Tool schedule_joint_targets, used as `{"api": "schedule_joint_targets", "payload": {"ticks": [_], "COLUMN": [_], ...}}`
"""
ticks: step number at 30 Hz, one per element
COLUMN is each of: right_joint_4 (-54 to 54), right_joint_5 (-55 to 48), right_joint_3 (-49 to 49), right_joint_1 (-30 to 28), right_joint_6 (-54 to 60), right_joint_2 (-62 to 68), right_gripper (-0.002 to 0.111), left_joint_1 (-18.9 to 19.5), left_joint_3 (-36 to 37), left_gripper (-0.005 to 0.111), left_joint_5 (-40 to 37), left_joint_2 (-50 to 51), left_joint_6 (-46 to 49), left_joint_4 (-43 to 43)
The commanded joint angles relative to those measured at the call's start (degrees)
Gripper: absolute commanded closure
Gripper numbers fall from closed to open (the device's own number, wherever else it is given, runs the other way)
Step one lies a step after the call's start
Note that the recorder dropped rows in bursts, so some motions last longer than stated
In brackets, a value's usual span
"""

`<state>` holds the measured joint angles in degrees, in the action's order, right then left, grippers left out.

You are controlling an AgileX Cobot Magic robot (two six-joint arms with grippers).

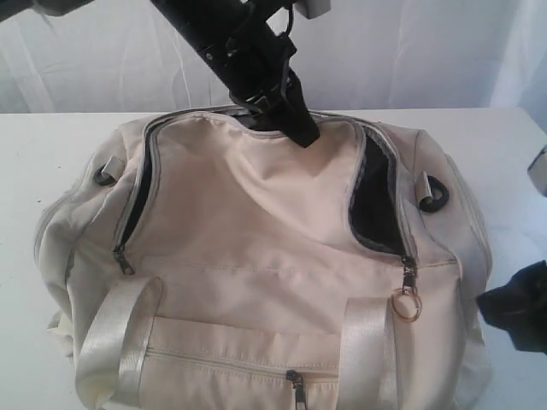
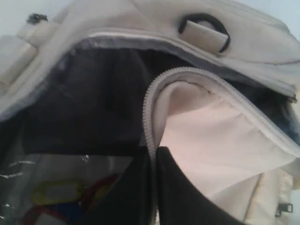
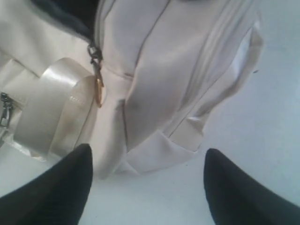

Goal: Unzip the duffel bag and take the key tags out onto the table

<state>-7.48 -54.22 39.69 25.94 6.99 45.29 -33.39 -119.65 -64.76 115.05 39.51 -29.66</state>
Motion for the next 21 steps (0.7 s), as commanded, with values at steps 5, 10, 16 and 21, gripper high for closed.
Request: {"api": "schedule_joint_targets", "payload": {"ticks": [5, 10, 16, 21], "right_joint_4": [5.3, 4.3, 1.8, 0.2], "right_joint_5": [0.39, 1.89, 1.67, 1.43], "right_joint_3": [3.23, 3.23, 3.13, 3.13], "right_joint_1": [-0.21, -0.21, -0.21, -0.21], "right_joint_6": [-3.12, -4.82, -4.82, -4.82], "right_joint_2": [-5.95, -6.67, -6.67, -6.67], "right_gripper": [0.045, 0.045, 0.045, 0.045], "left_joint_1": [-2.88, -7.89, -13.72, -17.42], "left_joint_3": [24.04, 40.54, 57.19, 65.65], "left_gripper": [0.107, 0.107, 0.107, 0.106], "left_joint_5": [-5.21, -5.21, -4.92, 1.55], "left_joint_2": [-18.06, -28.54, -34.12, -34.37], "left_joint_6": [-0.28, -1.68, -0.1, 4.11], "left_joint_4": [-0.71, -2.68, -15.57, -20.08]}}
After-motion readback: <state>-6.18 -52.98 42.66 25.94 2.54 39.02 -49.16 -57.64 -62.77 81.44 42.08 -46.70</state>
